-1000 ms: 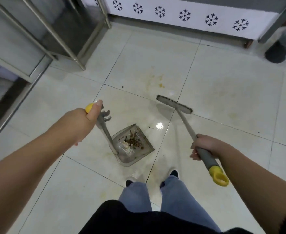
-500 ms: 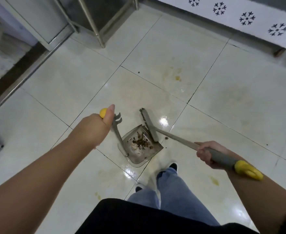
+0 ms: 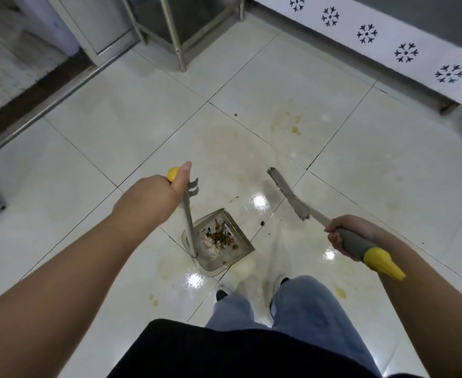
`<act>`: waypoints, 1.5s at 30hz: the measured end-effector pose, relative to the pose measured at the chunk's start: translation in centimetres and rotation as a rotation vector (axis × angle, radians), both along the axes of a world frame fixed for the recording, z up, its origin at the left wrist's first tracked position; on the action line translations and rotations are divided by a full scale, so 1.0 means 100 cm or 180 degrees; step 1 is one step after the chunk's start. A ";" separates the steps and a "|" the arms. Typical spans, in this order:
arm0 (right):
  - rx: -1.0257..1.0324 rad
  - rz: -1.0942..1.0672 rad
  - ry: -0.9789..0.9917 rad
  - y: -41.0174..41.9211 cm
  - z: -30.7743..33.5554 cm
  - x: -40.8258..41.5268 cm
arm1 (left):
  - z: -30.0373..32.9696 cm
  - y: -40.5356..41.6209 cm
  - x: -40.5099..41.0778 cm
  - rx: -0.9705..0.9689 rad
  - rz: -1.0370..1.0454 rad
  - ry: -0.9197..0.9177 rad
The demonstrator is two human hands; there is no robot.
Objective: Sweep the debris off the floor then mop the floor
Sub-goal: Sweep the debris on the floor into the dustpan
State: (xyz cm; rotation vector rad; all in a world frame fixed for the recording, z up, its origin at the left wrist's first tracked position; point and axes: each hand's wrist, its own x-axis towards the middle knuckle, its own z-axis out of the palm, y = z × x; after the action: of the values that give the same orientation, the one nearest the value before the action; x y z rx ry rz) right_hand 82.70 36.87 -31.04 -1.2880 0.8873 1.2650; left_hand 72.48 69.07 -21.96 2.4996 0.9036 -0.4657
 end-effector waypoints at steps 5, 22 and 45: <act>0.0329 -0.0941 0.0410 0.007 -0.047 -0.021 | -0.004 -0.014 -0.004 0.0105 0.0185 0.0178; 0.0797 -0.0764 0.0549 0.060 -0.048 0.020 | -0.003 -0.003 -0.026 -0.0016 0.0591 0.0044; -0.0289 0.2684 -0.0063 0.098 -0.093 0.046 | -0.013 -0.013 -0.001 0.0341 0.1352 0.0115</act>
State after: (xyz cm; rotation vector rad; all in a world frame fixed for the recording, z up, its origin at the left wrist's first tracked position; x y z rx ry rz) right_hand 87.33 46.66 -40.30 -1.8344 0.3715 1.8552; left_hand 72.39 67.77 -23.27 2.3020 1.4625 -0.3275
